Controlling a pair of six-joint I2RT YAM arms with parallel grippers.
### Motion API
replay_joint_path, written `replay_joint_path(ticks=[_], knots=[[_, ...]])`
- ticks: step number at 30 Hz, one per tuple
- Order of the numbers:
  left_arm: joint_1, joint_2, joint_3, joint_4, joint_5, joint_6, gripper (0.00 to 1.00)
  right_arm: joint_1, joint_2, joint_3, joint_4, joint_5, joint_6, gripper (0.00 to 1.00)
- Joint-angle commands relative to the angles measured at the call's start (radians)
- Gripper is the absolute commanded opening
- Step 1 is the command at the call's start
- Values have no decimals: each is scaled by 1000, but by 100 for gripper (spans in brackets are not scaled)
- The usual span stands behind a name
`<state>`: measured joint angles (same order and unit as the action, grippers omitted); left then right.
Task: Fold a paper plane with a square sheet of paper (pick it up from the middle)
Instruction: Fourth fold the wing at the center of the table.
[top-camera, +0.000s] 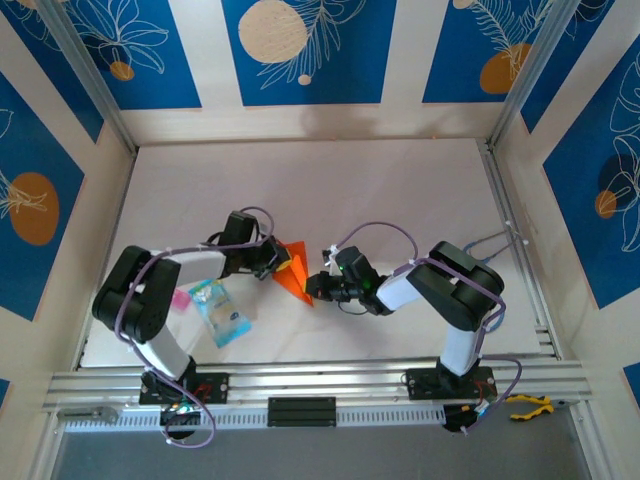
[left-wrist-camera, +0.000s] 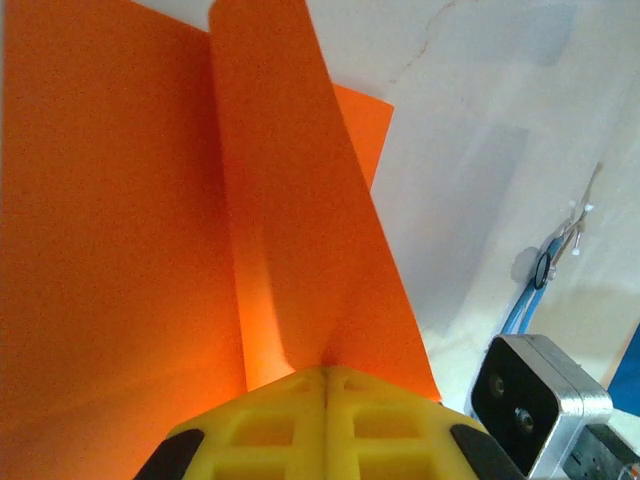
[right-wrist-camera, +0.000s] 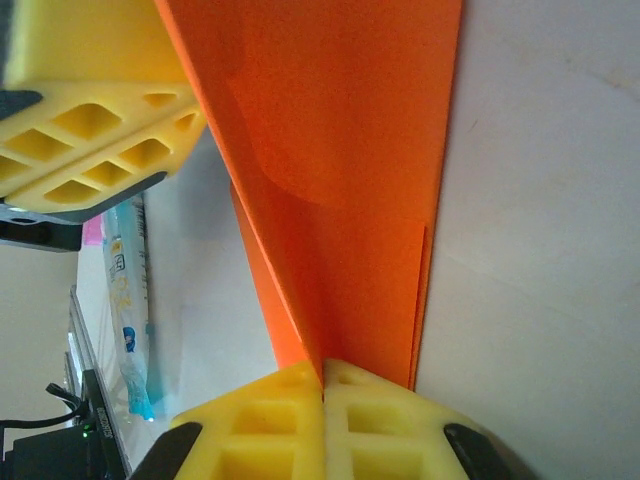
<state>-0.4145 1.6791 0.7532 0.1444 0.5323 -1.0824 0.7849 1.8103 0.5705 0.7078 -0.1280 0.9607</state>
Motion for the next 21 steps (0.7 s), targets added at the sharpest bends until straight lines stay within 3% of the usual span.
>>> replay_joint_path(ticks=[1, 21], knots=[[-18, 37, 34, 40, 35, -10, 7, 3, 20, -21, -24, 25, 16, 4], [-43, 129, 66, 61, 39, 3, 8, 0, 7, -19, -75, 50, 34, 5]])
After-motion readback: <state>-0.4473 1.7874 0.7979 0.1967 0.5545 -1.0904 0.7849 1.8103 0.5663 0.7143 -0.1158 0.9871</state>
